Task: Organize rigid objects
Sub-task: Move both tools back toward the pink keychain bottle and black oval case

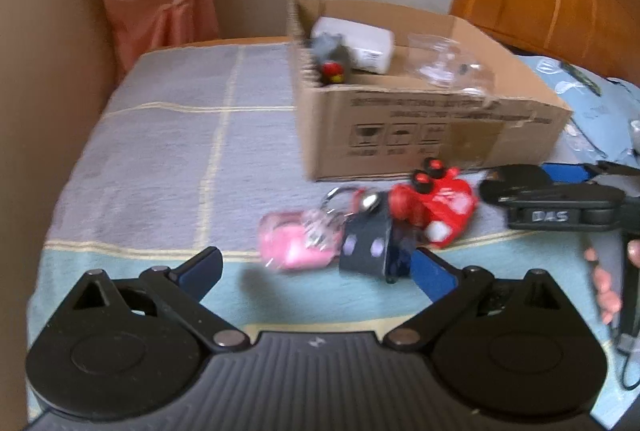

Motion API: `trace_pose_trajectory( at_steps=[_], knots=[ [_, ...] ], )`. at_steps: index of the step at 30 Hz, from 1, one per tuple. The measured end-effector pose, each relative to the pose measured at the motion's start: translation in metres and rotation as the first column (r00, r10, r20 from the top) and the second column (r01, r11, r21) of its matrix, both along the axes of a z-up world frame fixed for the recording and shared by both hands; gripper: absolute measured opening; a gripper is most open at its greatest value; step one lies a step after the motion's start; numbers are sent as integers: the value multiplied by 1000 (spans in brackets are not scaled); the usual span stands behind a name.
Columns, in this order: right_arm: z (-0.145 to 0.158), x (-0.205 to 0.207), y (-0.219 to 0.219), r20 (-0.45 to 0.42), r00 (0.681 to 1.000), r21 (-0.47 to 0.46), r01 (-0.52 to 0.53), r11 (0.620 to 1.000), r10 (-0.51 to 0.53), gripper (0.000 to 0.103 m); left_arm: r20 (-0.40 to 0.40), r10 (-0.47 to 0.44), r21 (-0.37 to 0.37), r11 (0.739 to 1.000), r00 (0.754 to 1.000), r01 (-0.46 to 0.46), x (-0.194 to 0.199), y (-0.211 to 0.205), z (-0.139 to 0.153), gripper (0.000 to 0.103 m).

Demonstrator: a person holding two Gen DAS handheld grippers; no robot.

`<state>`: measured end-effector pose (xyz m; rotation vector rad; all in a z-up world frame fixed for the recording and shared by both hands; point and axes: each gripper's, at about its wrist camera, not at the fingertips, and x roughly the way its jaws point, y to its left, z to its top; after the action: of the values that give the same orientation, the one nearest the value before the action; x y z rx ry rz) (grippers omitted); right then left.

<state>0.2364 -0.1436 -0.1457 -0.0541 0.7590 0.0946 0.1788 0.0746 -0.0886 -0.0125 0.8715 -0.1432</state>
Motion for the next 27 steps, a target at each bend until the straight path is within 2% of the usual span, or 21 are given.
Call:
trace_pose_trajectory(
  at_steps=[4,6,10,12,18,22,27],
  knots=[
    [-1,-2,-5,5,1000,1,5,1000,-5,103,3,47,74,996,999,-47,-2,17,-3,101],
    [-1,-3,-6,11,1000,1,3,1000,-3,103,12,37,97,995,999,-38,-5,20,-4,101],
    [-1,-3,-6,17,1000,1,3,1000,-3,103,39,14,108,994,999,-18,-5,23,2,101],
    [-1,-3,-6,18,1000,1,1,1000,-1,103,71,28,112,993,997,-36,-4,27,10,101],
    [-3,-4,-4,29,1000,0,10,1000,-10,103,139,41,65,997,989,-51,12,31,26,101],
    [-2,-5,-6,26,1000,0,0,1000,-1,103,153,-54,54,997,987,46,11,11,27,101],
    [-3,-6,-6,34,999,0,-4,1000,4,103,188,-182,180,972,965,148,-9,-17,16,101]
  ],
)
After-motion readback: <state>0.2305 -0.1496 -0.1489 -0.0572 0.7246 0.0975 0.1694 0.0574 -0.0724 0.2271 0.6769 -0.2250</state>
